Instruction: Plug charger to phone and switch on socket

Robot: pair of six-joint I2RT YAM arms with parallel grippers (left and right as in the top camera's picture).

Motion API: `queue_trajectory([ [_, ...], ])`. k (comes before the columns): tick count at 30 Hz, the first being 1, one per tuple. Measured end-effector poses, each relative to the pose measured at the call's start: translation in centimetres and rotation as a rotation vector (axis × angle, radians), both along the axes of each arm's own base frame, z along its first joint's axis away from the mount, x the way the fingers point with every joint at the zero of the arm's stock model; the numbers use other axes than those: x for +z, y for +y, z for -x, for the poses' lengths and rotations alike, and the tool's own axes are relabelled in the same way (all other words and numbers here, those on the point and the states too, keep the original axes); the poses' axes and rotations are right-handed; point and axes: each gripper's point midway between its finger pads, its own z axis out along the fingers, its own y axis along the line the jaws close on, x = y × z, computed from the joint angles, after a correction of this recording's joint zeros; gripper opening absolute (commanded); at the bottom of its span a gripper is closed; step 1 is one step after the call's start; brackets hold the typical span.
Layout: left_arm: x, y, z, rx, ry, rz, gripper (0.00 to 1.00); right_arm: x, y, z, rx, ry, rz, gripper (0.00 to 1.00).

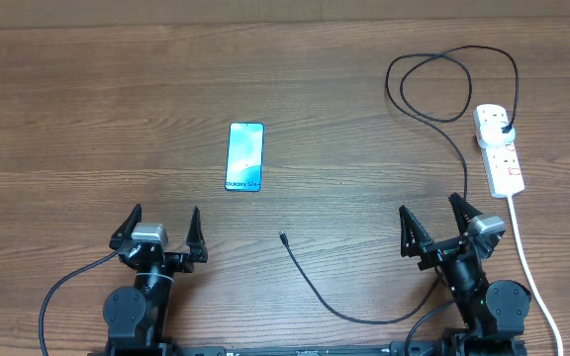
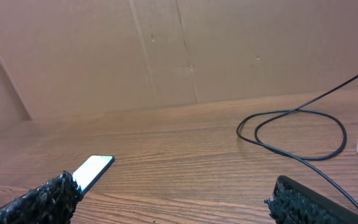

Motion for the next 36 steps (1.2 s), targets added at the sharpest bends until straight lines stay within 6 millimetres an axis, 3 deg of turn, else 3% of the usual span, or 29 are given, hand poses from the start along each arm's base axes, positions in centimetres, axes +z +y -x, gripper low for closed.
queue_trajectory([
  [12, -0.2, 1.0, -0.1, 0.058, 0.006, -0.022, 1.00, 0.0, 0.4, 0.1, 0.017, 0.000, 0.000, 1.00],
  [28, -1.4, 0.1, 0.3, 0.005, 0.123, 0.005, 1.00, 0.0, 0.4, 0.1, 0.019, 0.000, 0.000, 1.00],
  [31, 0.2, 0.0, 1.0, 0.001, 0.168, 0.016, 1.00, 0.0, 0.5, 0.1, 0.019, 0.000, 0.000, 1.00],
  [34, 3.2, 0.0, 1.5, 0.003, 0.170, 0.026, 0.99, 0.0, 0.5, 0.1, 0.019, 0.000, 0.000, 1.00],
  [36, 6.9, 0.0, 1.8, 0.003, 0.154, 0.030, 1.00, 0.0, 0.5, 0.1, 0.019, 0.001, 0.000, 1.00],
])
